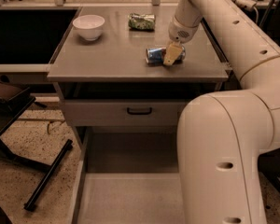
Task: Place redbull can into middle drawer
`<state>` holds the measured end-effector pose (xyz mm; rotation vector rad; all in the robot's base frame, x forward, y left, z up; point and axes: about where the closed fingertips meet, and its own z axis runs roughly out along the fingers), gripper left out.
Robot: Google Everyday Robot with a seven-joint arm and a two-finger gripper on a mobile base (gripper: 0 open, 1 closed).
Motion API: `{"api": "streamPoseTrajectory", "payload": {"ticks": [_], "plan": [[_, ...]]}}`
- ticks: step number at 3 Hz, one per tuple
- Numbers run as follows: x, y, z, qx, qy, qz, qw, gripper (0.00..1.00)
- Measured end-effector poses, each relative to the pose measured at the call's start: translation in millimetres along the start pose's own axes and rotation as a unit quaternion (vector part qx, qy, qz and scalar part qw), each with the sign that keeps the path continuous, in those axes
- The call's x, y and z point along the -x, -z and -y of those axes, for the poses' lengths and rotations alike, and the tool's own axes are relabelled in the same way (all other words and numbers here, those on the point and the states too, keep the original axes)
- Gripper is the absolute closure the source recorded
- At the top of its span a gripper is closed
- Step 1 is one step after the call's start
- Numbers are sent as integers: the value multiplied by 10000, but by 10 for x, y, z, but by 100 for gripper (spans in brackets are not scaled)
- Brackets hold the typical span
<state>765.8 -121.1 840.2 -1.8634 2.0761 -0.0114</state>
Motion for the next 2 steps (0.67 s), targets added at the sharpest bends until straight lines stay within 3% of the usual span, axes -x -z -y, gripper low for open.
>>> {"api": "streamPoseTrajectory", "payload": {"ticks": [1,2], "plan": [[-83,246,-131,-46,-43,69,10000,88],[-211,825,-433,-365,-93,286,9989,100]]}}
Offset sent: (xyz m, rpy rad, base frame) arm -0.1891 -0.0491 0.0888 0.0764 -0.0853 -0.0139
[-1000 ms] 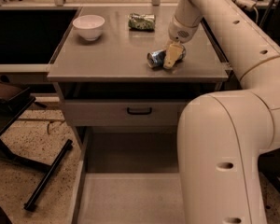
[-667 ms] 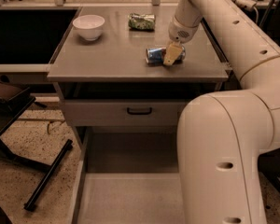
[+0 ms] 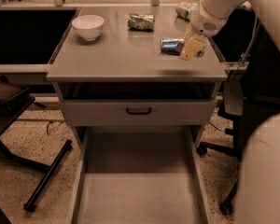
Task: Place redbull can into middle drawer
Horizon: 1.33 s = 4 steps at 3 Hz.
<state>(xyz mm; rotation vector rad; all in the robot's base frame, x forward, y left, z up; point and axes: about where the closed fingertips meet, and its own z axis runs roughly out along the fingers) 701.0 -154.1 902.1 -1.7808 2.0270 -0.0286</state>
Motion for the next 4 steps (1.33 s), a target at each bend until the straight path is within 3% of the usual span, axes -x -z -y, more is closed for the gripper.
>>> {"api": "streamPoseTrajectory", "payload": {"ticks": [1,2,3,4], "plan": [[-131,336,-619,293,-197,354,9988,100],[-49,433,-1250,629,-247,891,9937,100],[175,236,-1718,1022,37,1517,9831,100],[310,-29,-1986,1254,209,1745,9764,100]]}}
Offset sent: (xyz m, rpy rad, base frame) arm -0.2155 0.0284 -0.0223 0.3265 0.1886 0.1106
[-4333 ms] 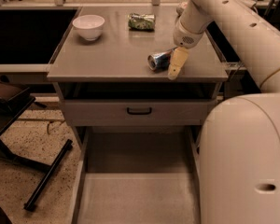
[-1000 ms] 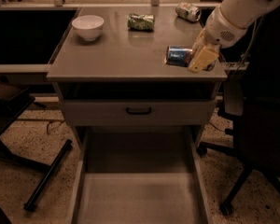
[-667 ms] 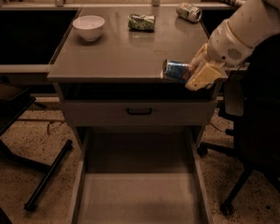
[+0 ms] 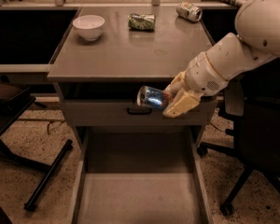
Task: Place redbull can into middle drawer
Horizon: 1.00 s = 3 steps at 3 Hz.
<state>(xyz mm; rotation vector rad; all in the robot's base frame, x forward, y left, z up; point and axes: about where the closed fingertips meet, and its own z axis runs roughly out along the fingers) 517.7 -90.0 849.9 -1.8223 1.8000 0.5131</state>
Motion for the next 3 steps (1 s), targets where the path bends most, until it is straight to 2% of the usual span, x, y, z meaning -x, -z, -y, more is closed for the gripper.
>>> {"api": "streamPoseTrajectory", "payload": {"ticks": [2,3], "plan": [[-41,-119,-38,99,-79,87,9999,100],[-269,-505,-172,243,-399,479,9978,100]]}}
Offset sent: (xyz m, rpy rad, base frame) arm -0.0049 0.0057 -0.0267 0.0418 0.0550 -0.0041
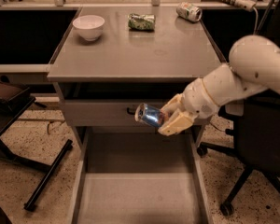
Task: Place redbull can into middle drawer
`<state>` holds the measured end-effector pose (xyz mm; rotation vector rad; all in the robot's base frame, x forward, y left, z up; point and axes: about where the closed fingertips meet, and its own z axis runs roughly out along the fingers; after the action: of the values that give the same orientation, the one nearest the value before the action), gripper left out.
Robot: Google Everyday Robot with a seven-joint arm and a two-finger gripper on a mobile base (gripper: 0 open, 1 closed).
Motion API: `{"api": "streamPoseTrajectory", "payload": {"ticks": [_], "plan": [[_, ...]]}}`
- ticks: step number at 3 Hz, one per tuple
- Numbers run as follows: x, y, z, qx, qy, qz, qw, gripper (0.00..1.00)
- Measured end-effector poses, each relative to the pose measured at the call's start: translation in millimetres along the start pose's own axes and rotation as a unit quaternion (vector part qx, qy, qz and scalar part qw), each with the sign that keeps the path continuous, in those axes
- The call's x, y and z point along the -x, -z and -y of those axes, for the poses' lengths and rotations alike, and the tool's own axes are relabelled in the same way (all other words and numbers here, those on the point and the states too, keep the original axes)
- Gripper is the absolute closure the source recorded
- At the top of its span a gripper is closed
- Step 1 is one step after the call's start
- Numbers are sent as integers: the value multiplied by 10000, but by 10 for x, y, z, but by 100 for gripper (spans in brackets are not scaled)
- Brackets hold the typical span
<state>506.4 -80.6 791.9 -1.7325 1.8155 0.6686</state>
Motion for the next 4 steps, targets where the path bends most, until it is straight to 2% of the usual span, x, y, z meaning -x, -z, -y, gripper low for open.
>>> {"api": "streamPoseTrajectory", "payload": {"ticks": [1,2,3,4], "plan": [[-491,-712,-52,30,-486,305,9983,100],[-849,-1361,11,-74,-742,450,9962,100],[-1100,-1806,-141,-192,-1151,725,9905,100],[-1102,-1837,-153,-200,-1134,712,9908,100]]}}
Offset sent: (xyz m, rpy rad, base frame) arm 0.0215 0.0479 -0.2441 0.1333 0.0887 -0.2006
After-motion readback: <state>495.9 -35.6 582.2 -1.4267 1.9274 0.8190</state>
